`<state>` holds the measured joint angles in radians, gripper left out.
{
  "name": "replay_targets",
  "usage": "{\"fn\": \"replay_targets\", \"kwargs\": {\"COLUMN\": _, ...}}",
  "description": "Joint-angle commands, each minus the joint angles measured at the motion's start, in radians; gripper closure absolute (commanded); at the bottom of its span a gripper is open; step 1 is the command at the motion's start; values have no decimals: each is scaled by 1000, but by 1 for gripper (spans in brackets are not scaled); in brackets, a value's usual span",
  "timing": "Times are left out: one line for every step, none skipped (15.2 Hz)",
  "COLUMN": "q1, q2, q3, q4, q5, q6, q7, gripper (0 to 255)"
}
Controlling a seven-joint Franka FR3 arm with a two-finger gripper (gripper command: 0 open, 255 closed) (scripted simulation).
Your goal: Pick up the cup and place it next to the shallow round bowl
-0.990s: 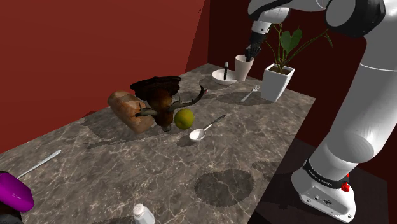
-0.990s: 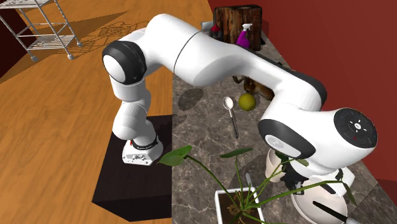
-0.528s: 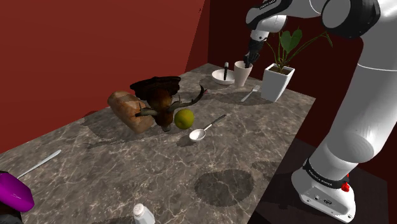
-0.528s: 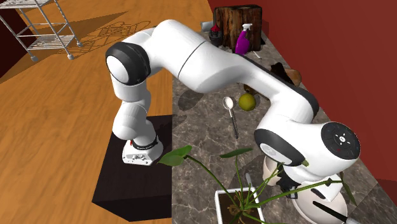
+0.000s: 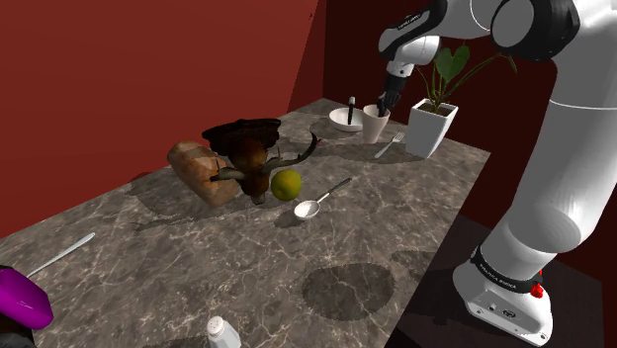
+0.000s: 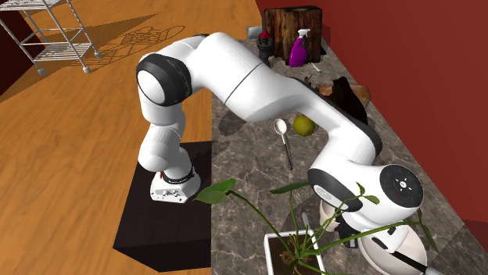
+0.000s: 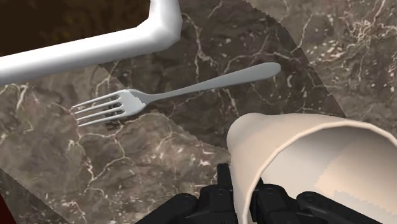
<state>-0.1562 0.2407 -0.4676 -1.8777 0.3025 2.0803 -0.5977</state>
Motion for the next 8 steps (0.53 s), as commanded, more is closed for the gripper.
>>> {"fn": "replay_targets", "kwargs": {"q1": -3, "q2": 15, "q3": 3, "q4": -7, "q5": 11, "q6": 20, "q7": -9, "gripper": 255}}
{"fn": "replay_targets", "kwargs": {"q1": -4, "q2": 21, "q3": 4, "q4": -13, "q5": 16, "q6": 31, "q7": -14, "gripper": 255}}
{"fn": "replay_targets", "kwargs": {"q1": -5, "q2": 27, "q3": 6, "q4": -19, "q5": 20, "q6": 42, "q7": -18, "gripper": 255}}
{"fn": "replay_targets", "kwargs": {"q1": -5, "q2": 27, "q3": 6, "q4": -19, "q5": 20, "q6": 42, "q7": -18, "gripper": 255}}
{"fn": "replay_targets", "kwargs": {"q1": -5, "q2": 27, "q3": 6, "q4": -19, "q5": 20, "q6": 42, "q7": -18, "gripper": 255}}
{"fn": "replay_targets", "kwargs": {"q1": -5, "q2": 27, "q3": 6, "q4": -19, "q5": 20, "q6": 42, "q7": -18, "gripper": 255}}
{"fn": "replay_targets", "kwargs": {"q1": -5, "q2": 27, "q3": 6, "q4": -19, "q5": 20, "q6": 42, "q7": -18, "gripper": 255}}
{"fn": "replay_targets", "kwargs": {"q1": -5, "q2": 27, "q3": 6, "q4": -19, "q5": 20, "q6": 42, "q7": -18, "gripper": 255}}
